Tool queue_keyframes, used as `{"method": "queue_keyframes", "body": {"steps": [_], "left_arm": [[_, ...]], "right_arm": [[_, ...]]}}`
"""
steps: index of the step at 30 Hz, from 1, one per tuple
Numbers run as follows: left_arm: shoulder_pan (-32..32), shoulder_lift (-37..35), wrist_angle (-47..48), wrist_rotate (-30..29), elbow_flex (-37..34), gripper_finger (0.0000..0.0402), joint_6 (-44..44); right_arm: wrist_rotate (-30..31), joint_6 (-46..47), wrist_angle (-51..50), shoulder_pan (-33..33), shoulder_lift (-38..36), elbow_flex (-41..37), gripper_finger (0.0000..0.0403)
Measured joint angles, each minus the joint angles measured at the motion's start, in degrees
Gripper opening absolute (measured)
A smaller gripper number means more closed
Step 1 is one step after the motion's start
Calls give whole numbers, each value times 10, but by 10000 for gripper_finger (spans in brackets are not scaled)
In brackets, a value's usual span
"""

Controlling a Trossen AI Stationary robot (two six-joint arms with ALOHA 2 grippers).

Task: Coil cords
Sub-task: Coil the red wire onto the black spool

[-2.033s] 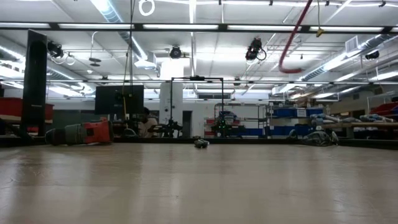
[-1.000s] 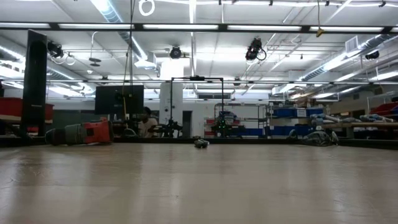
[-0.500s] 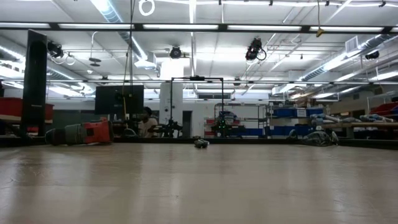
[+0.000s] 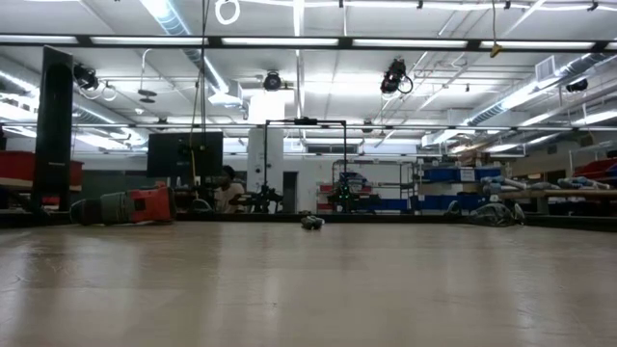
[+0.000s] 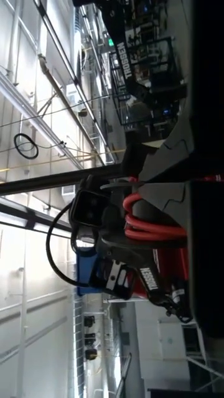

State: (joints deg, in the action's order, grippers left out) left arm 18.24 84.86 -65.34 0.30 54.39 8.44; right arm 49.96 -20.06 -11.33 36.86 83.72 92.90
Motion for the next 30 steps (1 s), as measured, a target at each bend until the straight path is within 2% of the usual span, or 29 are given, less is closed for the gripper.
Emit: {"method": "queue_keyframes", "body": {"steps": [5,10,15,19,25,30], "left_arm": [[0,0,-7,16,0,0,7],[0,0,-14,22,0,0,32],[-1,0,-27,38,0,0,34],[0,0,-27,39,0,0,36],[0,0,-26,40,0,0,36],[0,0,-26,38,0,0,36]], "right_arm": [[-5,10,-6,-10,0,0,99],[-41,36,-27,-22,0,0,99],[-53,53,-42,-33,0,0,91],[-80,54,-47,-42,0,0,71],[-107,54,-57,-52,0,0,8],[-110,50,-61,-52,0,0,4]]}}
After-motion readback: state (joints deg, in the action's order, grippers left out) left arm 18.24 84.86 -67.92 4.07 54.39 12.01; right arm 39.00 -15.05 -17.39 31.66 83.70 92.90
